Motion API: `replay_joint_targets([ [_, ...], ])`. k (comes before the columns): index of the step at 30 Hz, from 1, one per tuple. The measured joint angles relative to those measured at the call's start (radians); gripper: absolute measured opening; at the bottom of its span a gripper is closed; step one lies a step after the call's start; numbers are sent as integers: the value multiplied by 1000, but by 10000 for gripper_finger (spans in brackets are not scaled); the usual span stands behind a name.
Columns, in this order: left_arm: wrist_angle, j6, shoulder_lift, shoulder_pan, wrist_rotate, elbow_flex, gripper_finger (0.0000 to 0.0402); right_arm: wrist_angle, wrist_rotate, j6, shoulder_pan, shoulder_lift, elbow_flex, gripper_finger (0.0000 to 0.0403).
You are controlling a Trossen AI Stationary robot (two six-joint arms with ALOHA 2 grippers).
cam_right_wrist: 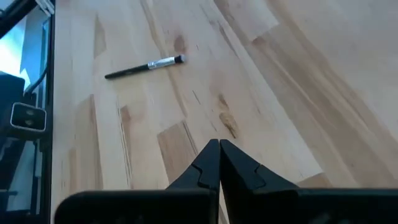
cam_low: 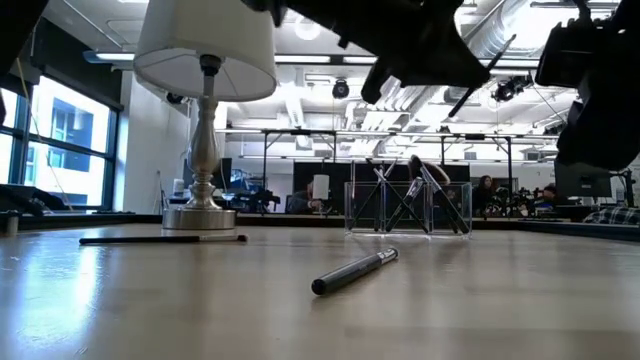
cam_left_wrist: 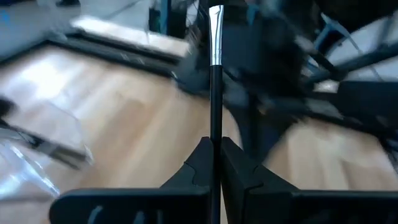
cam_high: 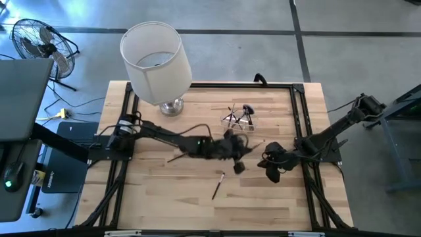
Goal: Pick & Place Makeup Supplies
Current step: Put the makeup brush into the transparent organizer
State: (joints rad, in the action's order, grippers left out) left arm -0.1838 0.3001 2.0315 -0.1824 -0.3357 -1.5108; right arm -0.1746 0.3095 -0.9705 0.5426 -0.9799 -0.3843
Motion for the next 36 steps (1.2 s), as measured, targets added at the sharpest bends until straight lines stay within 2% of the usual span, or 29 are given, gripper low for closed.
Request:
replay_joint_targets([
  [3,-49,-27,0,33,22,17,2,17,17,1,0,0,0,1],
  [5,-164,-27,0,40,30,79,2,25,30,1,-1,0,0,2],
  [8,-426,-40,0,46,15,233,2,28,42,-1,-2,0,0,1],
  [11,-773,-34,0,57,5,409,2,31,40,-1,-27,3,0,1],
  [14,-1048,-52,-2,83,-5,524,2,31,31,7,-73,17,0,2],
  [19,-1065,-161,0,156,9,561,2,42,25,31,-145,26,0,1],
  [26,-1066,-159,0,272,127,534,2,69,25,55,-216,26,0,2],
  [36,-962,-165,-1,363,207,534,2,76,47,46,-255,26,0,2],
])
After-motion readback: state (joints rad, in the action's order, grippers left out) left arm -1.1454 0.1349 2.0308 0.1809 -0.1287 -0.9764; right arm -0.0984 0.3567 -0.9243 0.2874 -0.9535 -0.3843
